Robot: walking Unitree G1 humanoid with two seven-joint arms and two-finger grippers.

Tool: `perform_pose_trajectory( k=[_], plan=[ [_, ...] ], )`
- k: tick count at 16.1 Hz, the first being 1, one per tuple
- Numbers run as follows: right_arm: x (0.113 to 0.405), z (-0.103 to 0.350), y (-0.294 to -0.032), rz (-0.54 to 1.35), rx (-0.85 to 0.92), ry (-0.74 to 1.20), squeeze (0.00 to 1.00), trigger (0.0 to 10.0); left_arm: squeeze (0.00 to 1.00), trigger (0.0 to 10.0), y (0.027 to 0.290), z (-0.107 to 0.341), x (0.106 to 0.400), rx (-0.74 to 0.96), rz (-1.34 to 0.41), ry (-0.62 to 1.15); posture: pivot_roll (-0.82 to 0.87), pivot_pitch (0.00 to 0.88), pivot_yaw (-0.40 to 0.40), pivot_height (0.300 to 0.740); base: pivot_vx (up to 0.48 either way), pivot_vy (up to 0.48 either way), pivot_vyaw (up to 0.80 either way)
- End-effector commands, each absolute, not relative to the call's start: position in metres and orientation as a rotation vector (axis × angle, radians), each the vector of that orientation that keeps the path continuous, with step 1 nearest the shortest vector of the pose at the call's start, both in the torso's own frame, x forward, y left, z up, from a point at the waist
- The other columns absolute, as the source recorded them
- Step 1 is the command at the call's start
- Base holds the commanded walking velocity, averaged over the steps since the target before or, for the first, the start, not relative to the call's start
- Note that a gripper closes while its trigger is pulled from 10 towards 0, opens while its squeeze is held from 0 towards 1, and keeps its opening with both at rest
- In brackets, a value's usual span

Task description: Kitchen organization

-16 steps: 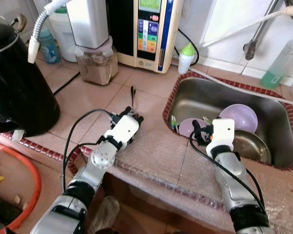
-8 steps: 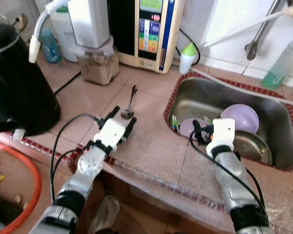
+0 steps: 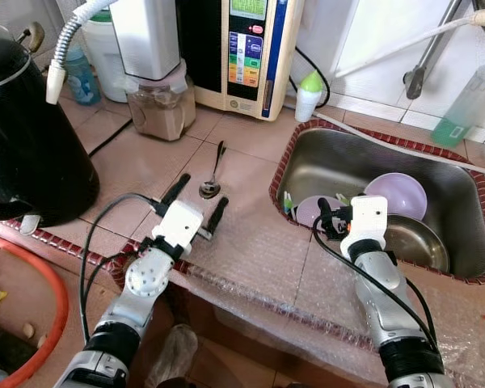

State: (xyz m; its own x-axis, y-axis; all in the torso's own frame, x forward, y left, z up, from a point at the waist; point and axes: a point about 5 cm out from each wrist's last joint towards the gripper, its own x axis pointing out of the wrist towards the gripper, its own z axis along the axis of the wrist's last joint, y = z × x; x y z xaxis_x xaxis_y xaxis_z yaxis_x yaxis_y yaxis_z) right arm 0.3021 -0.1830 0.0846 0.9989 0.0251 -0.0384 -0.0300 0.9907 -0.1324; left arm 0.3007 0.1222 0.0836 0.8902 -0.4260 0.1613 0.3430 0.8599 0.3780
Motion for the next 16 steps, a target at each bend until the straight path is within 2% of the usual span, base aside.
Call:
perform_pose_trajectory(
  k=[1, 2, 3, 8, 9, 10, 13, 16],
  plan=[
    [0.302, 0.078, -0.183, 0.025, -0.128, 0.073, 0.00, 10.0, 1.00, 10.0, 0.121, 0.080, 0.303, 0.356, -0.408, -0.211, -0.03, 0.035, -0.017, 0.740, 0.000, 0.000, 0.00],
    [0.301, 0.078, -0.184, 0.025, -0.129, 0.071, 0.00, 10.0, 0.26, 10.0, 0.119, 0.076, 0.309, 0.348, -0.392, -0.166, -0.03, 0.036, -0.018, 0.740, 0.000, 0.000, 0.00],
    [0.300, 0.079, -0.184, 0.025, -0.129, 0.071, 0.00, 10.0, 0.00, 10.0, 0.119, 0.074, 0.313, 0.344, -0.376, -0.141, -0.04, 0.036, -0.021, 0.740, 0.000, 0.000, 0.00],
    [0.298, 0.080, -0.185, 0.029, -0.135, 0.071, 0.00, 10.0, 0.00, 10.0, 0.113, 0.068, 0.323, 0.291, -0.366, -0.052, -0.07, 0.042, -0.029, 0.740, 0.000, 0.000, 0.00],
    [0.298, 0.081, -0.185, 0.029, -0.138, 0.069, 0.00, 10.0, 0.00, 1.4, 0.112, 0.068, 0.325, 0.273, -0.370, -0.037, -0.07, 0.042, -0.029, 0.740, 0.000, 0.000, 0.00],
    [0.299, 0.082, -0.186, 0.027, -0.141, 0.067, 0.00, 10.0, 0.00, 0.0, 0.111, 0.067, 0.327, 0.258, -0.374, -0.015, -0.08, 0.041, -0.028, 0.740, 0.000, 0.000, 0.00],
    [0.299, 0.083, -0.187, 0.023, -0.140, 0.065, 0.00, 10.0, 0.00, 0.0, 0.110, 0.061, 0.332, 0.200, -0.410, 0.104, -0.08, 0.040, -0.020, 0.740, 0.000, 0.000, 0.00],
    [0.299, 0.082, -0.184, 0.028, -0.133, 0.067, 0.00, 10.0, 0.00, 0.0, 0.111, 0.061, 0.335, 0.185, -0.430, 0.146, -0.08, 0.040, -0.020, 0.740, 0.000, 0.000, 0.00]
  ],
)
